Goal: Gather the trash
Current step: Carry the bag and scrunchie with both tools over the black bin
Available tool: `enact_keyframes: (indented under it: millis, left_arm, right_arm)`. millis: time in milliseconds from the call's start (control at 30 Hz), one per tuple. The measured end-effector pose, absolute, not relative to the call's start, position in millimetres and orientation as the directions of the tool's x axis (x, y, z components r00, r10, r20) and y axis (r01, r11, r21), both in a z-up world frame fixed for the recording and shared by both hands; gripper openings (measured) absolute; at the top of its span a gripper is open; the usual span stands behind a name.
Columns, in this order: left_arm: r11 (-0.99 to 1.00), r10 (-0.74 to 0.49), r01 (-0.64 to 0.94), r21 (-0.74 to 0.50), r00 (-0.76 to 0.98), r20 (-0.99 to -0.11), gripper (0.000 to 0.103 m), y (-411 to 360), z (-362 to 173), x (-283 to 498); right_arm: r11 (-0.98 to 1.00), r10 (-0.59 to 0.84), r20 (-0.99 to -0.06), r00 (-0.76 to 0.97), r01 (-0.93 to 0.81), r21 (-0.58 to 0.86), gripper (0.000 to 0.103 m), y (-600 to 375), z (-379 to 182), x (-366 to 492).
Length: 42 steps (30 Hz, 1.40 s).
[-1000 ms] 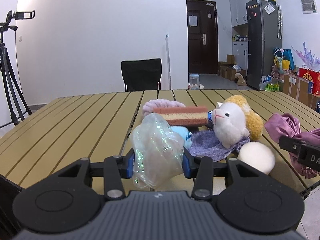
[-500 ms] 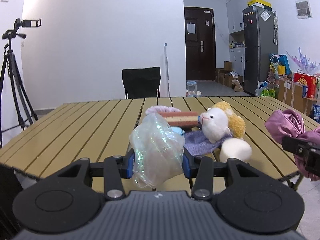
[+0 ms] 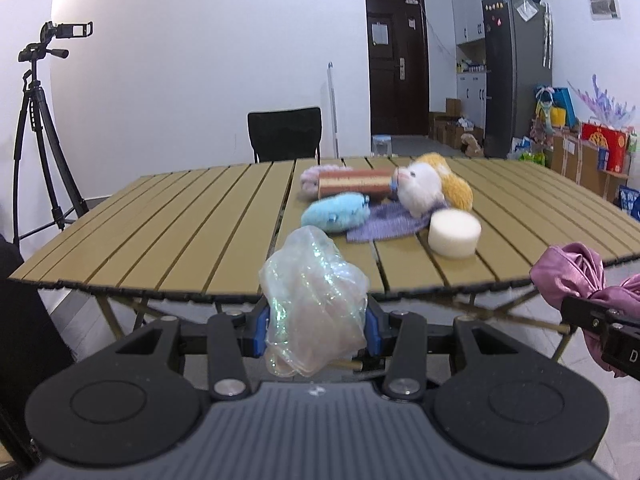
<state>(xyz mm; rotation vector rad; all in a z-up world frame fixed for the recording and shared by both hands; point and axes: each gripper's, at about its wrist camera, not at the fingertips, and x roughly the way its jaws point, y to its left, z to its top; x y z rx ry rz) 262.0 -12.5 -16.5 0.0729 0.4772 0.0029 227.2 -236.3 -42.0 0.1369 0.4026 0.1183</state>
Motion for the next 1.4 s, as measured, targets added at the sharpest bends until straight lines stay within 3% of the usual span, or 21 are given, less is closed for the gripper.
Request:
enact_keyframes:
  millis: [667,967,1400]
  left_arm:
    - [0.997,0.069,-0.015,0.081,0.696,-0.715,0.044,17,-110,254]
    - [0.998,0.067,-0.031,0.060,0.607,-0.792,0.042,27,-137,270]
    - [0.999,0.032,-0.006,0.034,0.516,-0.856,0.041,6,-154,298]
  right_arm:
    - [0.992,0.102,-0.584,0.806,-0.042,0.116,0.034,-230,-119,213]
    - [0.995,0.067,-0.669,0.740,-0.001,0.099,0.034,-237,-162,226]
    - [0.992,0.045,-0.714,0.699,0.053,0.115,0.034,-255,-184,245]
